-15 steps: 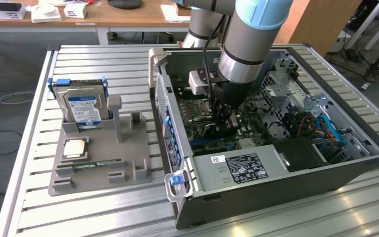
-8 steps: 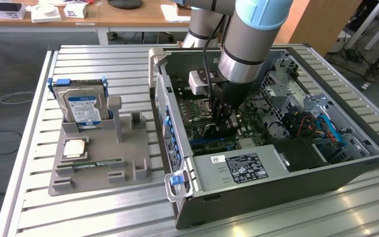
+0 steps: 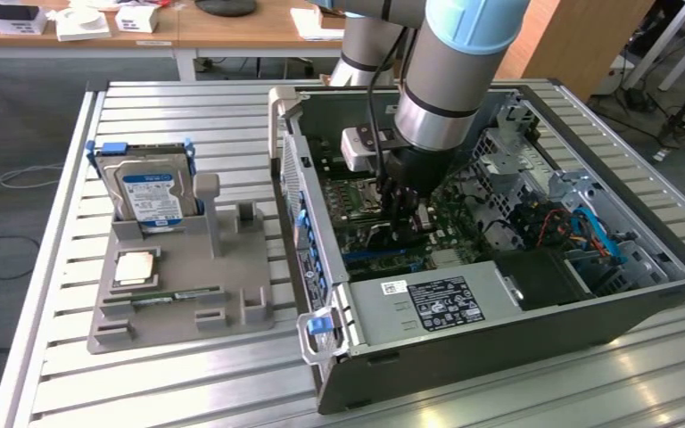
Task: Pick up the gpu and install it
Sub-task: 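Insert the gpu into the slot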
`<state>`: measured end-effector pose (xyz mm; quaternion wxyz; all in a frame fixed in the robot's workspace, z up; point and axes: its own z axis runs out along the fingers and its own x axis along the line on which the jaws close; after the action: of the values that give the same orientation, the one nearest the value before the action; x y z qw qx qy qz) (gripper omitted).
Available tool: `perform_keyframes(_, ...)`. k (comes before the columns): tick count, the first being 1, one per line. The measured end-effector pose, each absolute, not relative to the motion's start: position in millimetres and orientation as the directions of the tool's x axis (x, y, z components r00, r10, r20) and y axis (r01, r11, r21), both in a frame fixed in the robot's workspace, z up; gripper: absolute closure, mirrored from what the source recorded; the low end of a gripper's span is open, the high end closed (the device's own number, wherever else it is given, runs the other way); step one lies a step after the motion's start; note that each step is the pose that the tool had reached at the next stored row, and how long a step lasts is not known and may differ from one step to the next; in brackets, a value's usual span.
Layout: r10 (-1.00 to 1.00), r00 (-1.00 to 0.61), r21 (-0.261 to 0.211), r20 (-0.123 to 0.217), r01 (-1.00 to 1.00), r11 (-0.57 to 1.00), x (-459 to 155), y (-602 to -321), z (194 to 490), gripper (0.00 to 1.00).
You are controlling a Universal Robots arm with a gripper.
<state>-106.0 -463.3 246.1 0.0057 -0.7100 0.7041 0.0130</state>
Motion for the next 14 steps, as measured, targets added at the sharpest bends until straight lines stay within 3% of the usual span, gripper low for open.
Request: perform_keyframes(14, -1.000, 0.008, 0.010, -0.026, -1.000, -0.008, -106.1, -463.2, 263.3, 0.59)
